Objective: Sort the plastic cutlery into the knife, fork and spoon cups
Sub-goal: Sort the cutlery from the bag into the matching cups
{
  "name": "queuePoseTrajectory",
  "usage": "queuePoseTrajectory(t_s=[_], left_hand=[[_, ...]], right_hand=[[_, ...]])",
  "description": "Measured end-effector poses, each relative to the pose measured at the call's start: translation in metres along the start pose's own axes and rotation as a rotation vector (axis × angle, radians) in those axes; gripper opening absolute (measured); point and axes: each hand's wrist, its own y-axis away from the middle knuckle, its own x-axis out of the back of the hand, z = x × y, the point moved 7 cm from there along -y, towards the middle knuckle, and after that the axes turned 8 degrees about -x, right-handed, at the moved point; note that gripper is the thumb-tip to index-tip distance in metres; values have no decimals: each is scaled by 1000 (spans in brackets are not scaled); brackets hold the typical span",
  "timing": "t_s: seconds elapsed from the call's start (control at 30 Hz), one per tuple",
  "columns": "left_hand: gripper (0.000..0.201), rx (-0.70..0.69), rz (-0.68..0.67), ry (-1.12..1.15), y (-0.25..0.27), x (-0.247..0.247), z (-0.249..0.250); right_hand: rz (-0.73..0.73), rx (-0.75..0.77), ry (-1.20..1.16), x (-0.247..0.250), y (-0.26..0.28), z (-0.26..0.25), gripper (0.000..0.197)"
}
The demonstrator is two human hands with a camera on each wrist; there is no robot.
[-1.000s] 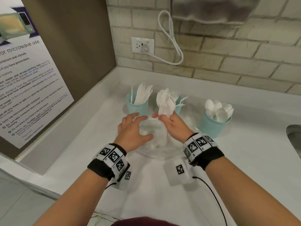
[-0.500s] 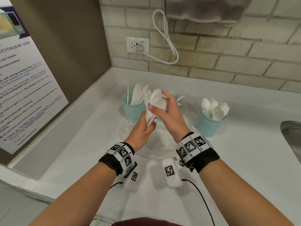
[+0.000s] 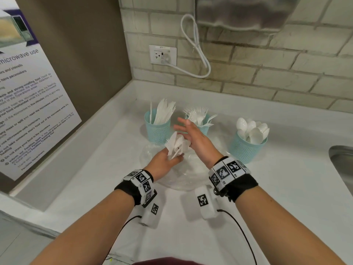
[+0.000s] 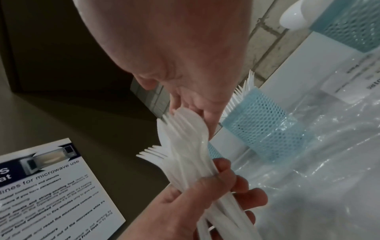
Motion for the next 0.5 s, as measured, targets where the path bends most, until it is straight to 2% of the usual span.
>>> queuePoseTrajectory(t_s=[0.07,0.13,0.23,0.33,0.43,0.5], left_hand=[[11,-26,-5,45,1,-1,9],[6,-58,30,59,0,3,20],[10,-117,87,41,-4,10,33],[8,-153,89,31,-5,11,47],[20,-170,108,51,-5,11,57],[29,-171,116,30,-6,12,60]], right_hand=[[40,2,-70,6,-2,-2,35],[94,14,-124,15,-3,-5,29],[144,65,-87,22,-2,-14,26],[239,133,3,28,1,-25,20],[385,257,95,32,11,-37,14],[426,304,220,27,16,-39,19]])
